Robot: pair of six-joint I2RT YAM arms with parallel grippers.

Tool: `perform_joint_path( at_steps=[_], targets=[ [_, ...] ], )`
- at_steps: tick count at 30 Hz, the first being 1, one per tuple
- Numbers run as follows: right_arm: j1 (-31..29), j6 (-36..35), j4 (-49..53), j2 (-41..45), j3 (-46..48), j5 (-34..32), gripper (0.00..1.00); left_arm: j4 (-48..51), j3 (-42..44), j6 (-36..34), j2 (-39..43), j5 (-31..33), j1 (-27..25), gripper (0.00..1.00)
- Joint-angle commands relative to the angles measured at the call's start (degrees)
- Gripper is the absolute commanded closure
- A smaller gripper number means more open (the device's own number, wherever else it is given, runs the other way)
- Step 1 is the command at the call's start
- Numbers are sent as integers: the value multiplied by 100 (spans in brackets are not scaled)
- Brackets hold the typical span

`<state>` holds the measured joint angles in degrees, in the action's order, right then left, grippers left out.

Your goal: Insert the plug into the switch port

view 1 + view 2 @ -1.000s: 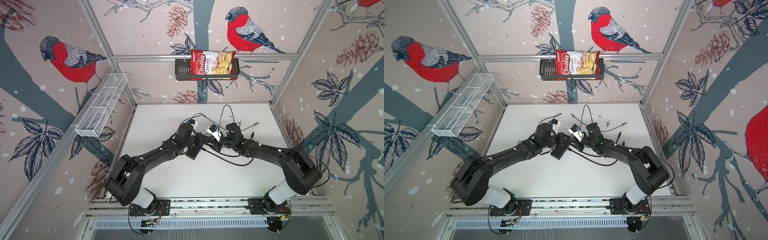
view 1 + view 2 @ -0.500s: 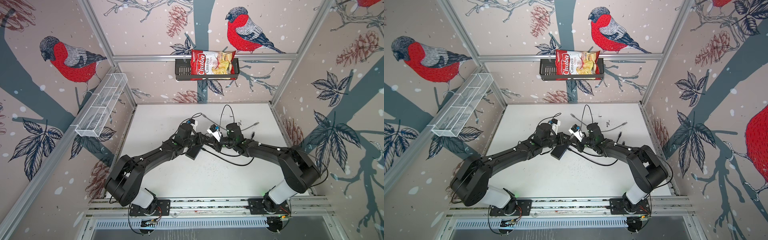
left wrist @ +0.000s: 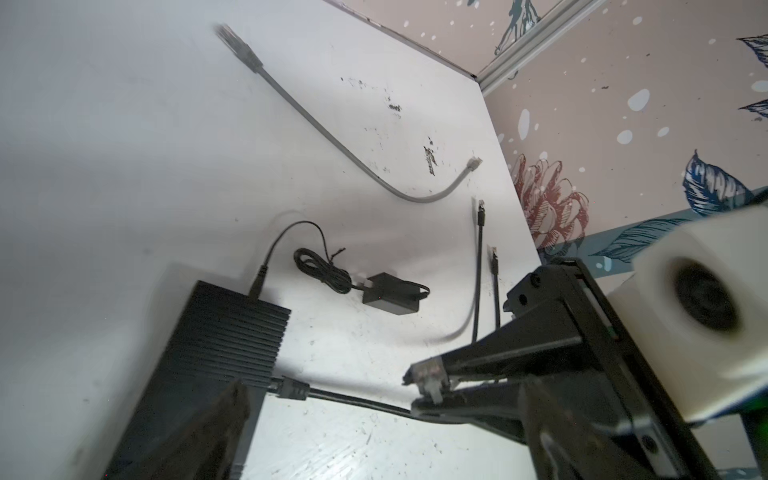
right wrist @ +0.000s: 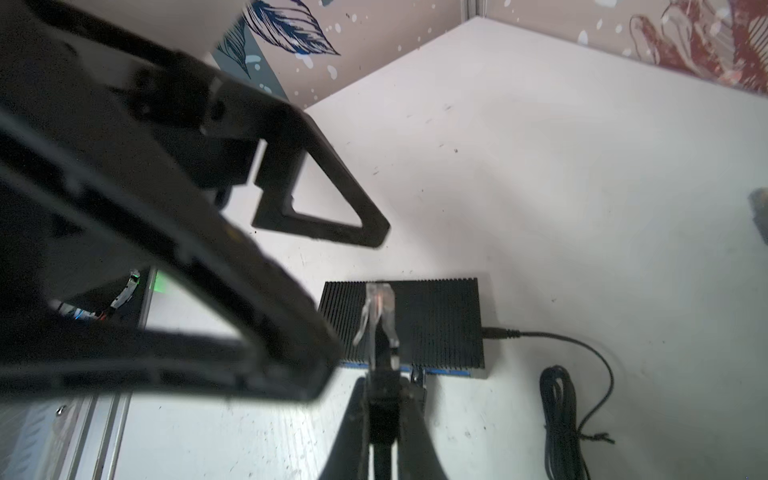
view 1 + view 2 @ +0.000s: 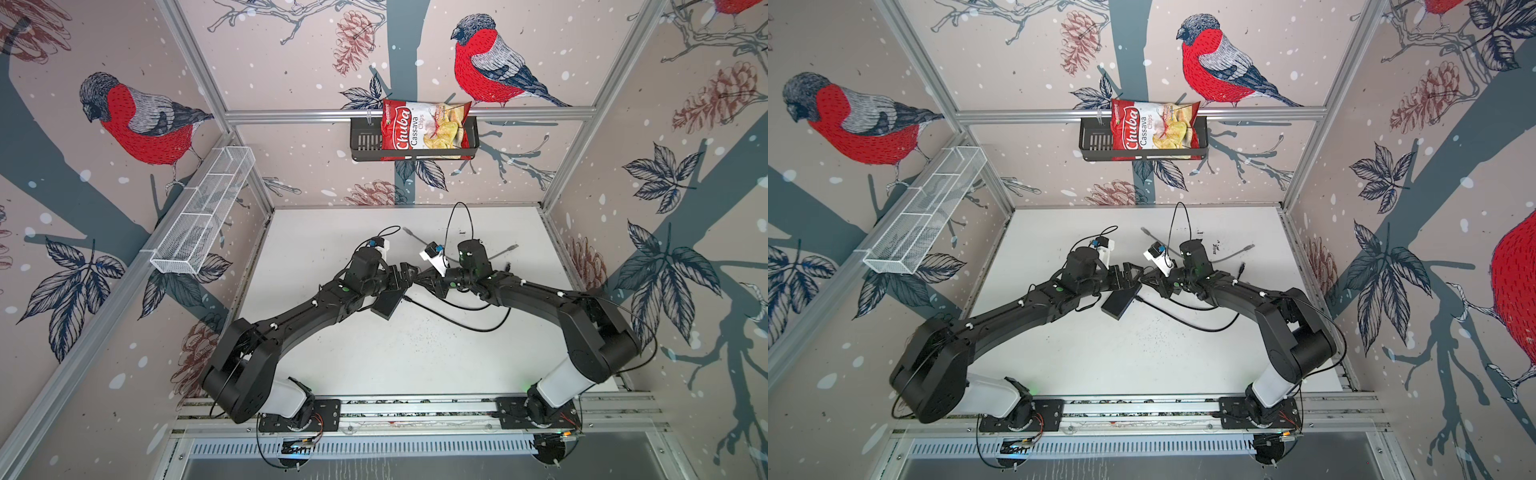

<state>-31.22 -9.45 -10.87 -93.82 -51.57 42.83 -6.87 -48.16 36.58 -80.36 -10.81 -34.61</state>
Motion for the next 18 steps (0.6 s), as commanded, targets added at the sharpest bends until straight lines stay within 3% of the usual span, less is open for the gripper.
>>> perform_joint_path(
  at_steps=[1,9,18],
  targets=[
    [83,-149,713,-89,-91,416,98,339,129,-701,272,660,16,4],
    [220,70,1458,42,-154,169,99,977,395,-1870,497,1109,-71,4],
    [375,462,1807,365,-141,169,99,2631,-149,-2440,-314,2080,-677,4]
  ],
)
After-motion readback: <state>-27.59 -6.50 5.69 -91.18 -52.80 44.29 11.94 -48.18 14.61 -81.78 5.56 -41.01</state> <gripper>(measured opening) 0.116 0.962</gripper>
